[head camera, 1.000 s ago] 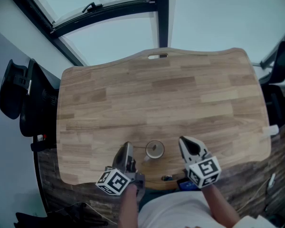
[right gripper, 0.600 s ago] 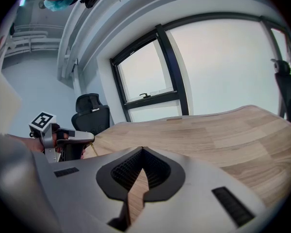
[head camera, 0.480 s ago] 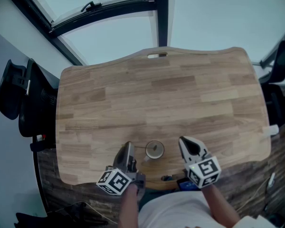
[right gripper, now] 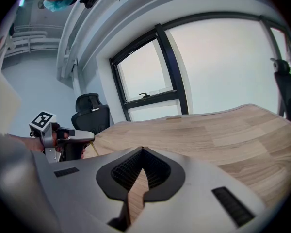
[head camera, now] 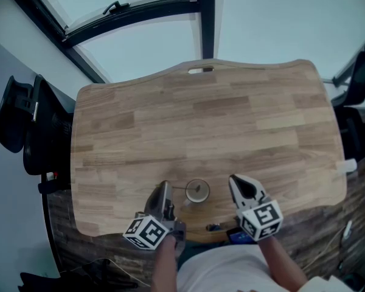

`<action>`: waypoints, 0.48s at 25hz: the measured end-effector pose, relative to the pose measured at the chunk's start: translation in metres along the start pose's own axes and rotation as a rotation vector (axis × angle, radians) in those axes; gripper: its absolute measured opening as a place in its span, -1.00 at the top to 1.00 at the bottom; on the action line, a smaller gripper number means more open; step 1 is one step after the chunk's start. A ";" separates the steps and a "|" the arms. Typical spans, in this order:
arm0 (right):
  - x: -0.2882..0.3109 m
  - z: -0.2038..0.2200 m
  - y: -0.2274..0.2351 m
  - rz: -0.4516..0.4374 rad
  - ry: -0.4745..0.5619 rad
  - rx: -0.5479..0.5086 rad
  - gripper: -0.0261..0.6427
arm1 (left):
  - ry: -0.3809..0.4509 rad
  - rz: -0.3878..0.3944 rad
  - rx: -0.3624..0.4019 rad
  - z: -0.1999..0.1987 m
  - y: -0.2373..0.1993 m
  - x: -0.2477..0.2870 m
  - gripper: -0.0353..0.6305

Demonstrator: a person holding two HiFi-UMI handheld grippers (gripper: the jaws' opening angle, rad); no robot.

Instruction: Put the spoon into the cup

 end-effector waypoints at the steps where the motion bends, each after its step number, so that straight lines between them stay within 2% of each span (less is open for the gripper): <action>1: 0.000 0.000 0.000 0.001 0.000 0.000 0.93 | -0.001 0.000 0.002 0.000 0.000 0.000 0.88; 12: -0.005 0.002 0.002 0.009 0.000 0.001 0.93 | -0.012 -0.005 -0.001 0.005 0.001 0.001 0.88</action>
Point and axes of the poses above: the fingertips, and each gripper's own axes: x forward along the fingers, y to its right, z out of its underside, the point moved 8 cm from there along -x, backward along the fingers, and after that the axes turned 1 degree about y, right-handed, at the moved point
